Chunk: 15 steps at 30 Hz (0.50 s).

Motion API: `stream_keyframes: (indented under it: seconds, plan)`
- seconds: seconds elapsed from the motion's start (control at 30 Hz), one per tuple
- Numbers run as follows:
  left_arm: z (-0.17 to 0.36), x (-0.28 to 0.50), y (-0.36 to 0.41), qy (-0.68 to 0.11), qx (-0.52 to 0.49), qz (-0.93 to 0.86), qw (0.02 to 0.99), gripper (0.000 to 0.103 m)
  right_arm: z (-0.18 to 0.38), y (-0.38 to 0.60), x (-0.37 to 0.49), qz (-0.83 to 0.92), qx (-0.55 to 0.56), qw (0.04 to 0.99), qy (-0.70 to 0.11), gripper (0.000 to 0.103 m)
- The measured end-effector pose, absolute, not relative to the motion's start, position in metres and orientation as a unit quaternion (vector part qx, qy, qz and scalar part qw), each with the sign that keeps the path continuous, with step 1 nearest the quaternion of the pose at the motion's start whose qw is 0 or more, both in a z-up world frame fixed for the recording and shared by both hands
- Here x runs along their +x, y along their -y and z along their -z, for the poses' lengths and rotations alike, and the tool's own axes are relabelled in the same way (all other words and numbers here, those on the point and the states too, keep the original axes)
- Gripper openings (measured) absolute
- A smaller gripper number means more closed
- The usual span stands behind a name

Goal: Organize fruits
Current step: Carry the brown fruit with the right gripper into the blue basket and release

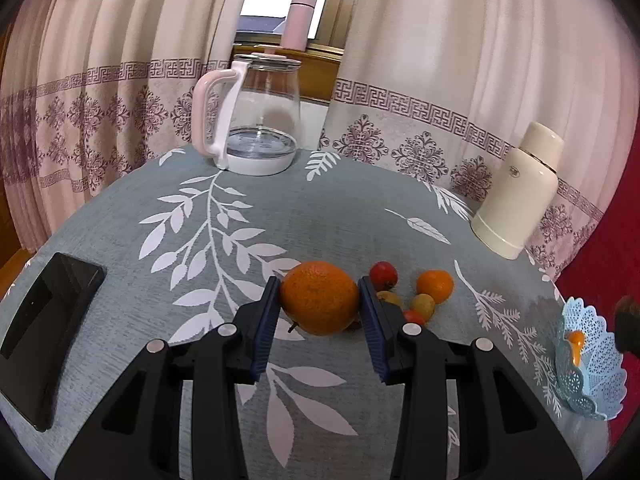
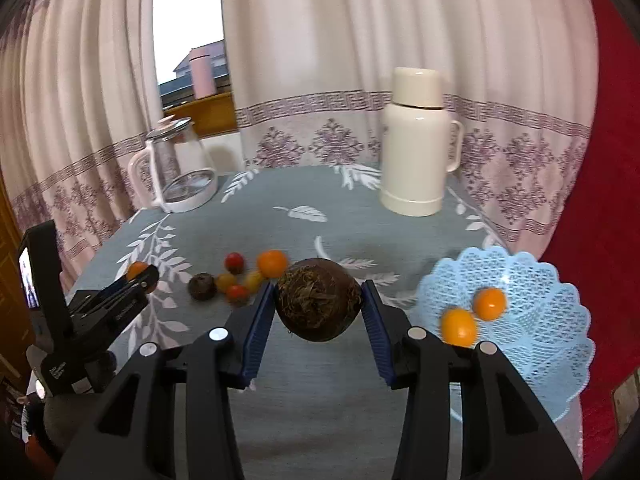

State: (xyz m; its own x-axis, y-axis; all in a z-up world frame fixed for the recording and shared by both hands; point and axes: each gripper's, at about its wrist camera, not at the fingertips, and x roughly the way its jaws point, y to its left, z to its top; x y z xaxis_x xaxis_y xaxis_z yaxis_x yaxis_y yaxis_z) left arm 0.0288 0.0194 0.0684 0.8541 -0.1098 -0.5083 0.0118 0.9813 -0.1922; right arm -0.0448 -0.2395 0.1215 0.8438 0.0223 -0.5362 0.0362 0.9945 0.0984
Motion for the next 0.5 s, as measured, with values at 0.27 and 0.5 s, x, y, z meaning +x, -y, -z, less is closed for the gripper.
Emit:
stream_keyframes:
  seconds: [0.27, 0.5]
  plan:
    - [-0.068, 0.024, -0.006, -0.265, -0.074, 0.048, 0.96, 0.041, -0.116, 0.283, -0.06, 0.064, 0.07, 0.955, -0.28, 0.045]
    - [-0.066, 0.023, -0.002, -0.265, -0.068, 0.048, 0.961, 0.041, -0.105, 0.322, -0.071, 0.114, 0.087, 0.948, -0.284, 0.045]
